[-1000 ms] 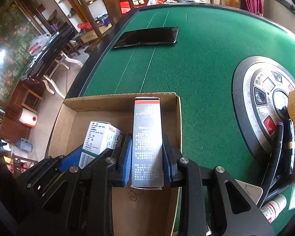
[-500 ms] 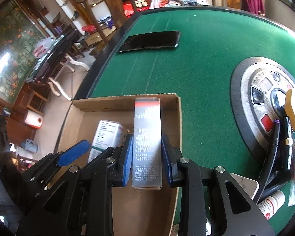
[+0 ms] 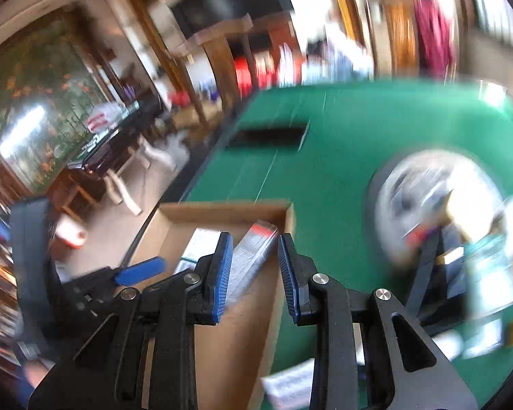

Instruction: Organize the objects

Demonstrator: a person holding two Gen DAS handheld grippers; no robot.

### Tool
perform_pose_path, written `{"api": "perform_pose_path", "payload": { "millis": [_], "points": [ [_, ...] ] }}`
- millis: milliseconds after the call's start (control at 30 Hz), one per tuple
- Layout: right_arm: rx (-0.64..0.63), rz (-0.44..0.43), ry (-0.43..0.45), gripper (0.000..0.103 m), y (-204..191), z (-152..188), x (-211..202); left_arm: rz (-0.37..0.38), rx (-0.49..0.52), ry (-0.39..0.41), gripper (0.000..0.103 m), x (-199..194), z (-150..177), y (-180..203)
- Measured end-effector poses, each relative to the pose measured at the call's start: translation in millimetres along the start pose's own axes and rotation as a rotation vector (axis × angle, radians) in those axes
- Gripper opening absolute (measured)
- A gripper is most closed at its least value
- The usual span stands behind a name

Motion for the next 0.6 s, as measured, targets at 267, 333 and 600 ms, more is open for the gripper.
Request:
{"api": "perform_pose_path", "payload": {
  "millis": [267,333,600],
  "points": [
    [0.021,-0.14,0.12,0.052,37,56,-90,0.076,0.204,-0.065,0.058,-4,27,58],
    [0.045,-0.117,0.132,0.052,50,71,-103,0.062,0.251,-0.085,0.058,1,35,73],
    [0.141,-0.132,0.117,0.052,86,118,-114,-0.025,0.485,-0.214,0.058,36,59,117]
  ]
}}
Point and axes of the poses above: each gripper's, at about its wrist camera, not at the fingertips, and x roughly the way its jaws point, y to its right, z to its underside, the point moved 2 cm from there along x, roughly the way its jaws point, and after that the axes turned 13 degrees about -x, right-handed, at the moved point
